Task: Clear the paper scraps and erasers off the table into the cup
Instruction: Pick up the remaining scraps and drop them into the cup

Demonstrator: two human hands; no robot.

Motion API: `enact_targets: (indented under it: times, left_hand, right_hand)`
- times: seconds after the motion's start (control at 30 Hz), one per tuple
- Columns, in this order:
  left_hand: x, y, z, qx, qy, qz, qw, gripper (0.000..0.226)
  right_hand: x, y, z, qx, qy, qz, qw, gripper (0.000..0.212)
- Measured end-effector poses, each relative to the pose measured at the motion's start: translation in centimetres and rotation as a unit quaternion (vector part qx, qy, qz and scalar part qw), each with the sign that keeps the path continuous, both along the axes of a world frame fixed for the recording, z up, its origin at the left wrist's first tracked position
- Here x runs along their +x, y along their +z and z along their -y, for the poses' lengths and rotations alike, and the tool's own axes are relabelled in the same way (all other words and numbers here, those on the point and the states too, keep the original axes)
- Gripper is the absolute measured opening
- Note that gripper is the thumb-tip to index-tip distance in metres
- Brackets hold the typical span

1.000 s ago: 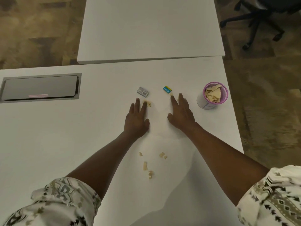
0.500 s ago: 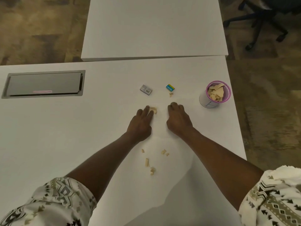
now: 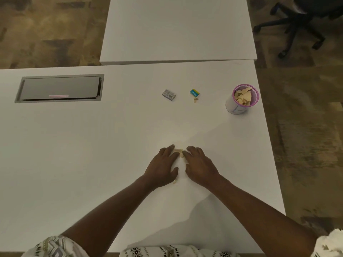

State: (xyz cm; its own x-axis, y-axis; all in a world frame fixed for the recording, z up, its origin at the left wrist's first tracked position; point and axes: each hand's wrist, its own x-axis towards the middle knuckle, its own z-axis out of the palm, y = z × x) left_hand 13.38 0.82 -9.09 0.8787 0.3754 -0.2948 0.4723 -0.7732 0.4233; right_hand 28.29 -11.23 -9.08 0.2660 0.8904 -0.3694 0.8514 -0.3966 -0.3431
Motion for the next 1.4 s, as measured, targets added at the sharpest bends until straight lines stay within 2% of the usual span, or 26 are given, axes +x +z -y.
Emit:
enact_targets:
  times: [0.17,0.27,0.37,0.47,0.6,0.77,0.87,0.93,1.03,1.07,1.13,1.2,1.27,1.4]
  left_hand:
    - [-2.2,0.0,1.6,0.023,0.097,0.006,0.995,0.088]
    - [-3.2,-0.2,2.8,0.047,0.124,-0.019,0.991,0.105]
    - [-3.8,-0.6,3.8,0.037,0.127,-0.048,0.990,0.110]
    - [-3.9,-1.0,4.3,0.035,0.111,-0.079,0.990,0.098]
    - [-3.5,-0.9,4.3,0.036,0.112,-0.064,0.991,0.072]
    - [-2.8,-0.3,3.9,0.033,0.115,-0.024,0.992,0.078]
    - [-2.5,-0.3,3.0,0.035,0.078,-0.058,0.995,0.088]
    - [-2.5,-0.5,2.5,0.043,0.048,-0.078,0.995,0.083]
    - [-2.3,-0.3,2.2,0.047,0.045,-0.049,0.997,0.069]
    - [-2.3,-0.2,2.1,0.045,0.047,-0.027,0.997,0.063]
    - [-2.3,-0.3,2.0,0.051,0.046,0.007,0.998,0.052]
    - [-2.3,-0.4,1.8,0.058,0.040,0.023,0.997,0.046]
    - [-2.1,-0.5,1.6,0.049,0.041,0.020,0.998,0.040]
    - [-1.9,-0.6,1.3,0.056,0.041,-0.006,0.998,0.026]
  right_hand:
    - [-0.8,0.4,-0.4,0.012,-0.025,-0.044,0.999,0.073]
    - [-1.3,0.3,-1.4,-0.038,0.037,-0.063,0.997,0.085]
    - [-1.6,0.0,-1.8,-0.080,0.104,-0.017,0.991,0.084]
    - [-1.4,-0.3,-1.4,-0.065,0.123,0.028,0.990,0.075]
    - [-0.6,-0.7,0.0,-0.045,0.108,0.043,0.992,0.068]
    - [-0.4,-0.5,1.2,-0.052,-0.004,-0.032,0.998,0.079]
    - [-1.6,-0.2,0.9,-0.080,-0.040,-0.051,0.995,0.082]
    - [-3.0,-0.1,0.5,-0.089,-0.051,-0.049,0.994,0.080]
    - [-5.1,0.0,-0.3,-0.069,-0.073,-0.049,0.994,0.076]
    - [-5.7,0.2,-0.5,-0.056,-0.078,-0.040,0.995,0.075]
    - [-6.4,0.5,-0.7,-0.006,-0.040,0.045,0.998,0.070]
    - [-6.7,0.7,-0.7,0.028,-0.007,0.123,0.992,0.054]
    - [-6.7,0.5,-0.7,0.057,-0.004,0.137,0.989,0.040]
    - [-5.8,0.3,-0.8,0.103,-0.006,0.140,0.985,0.037]
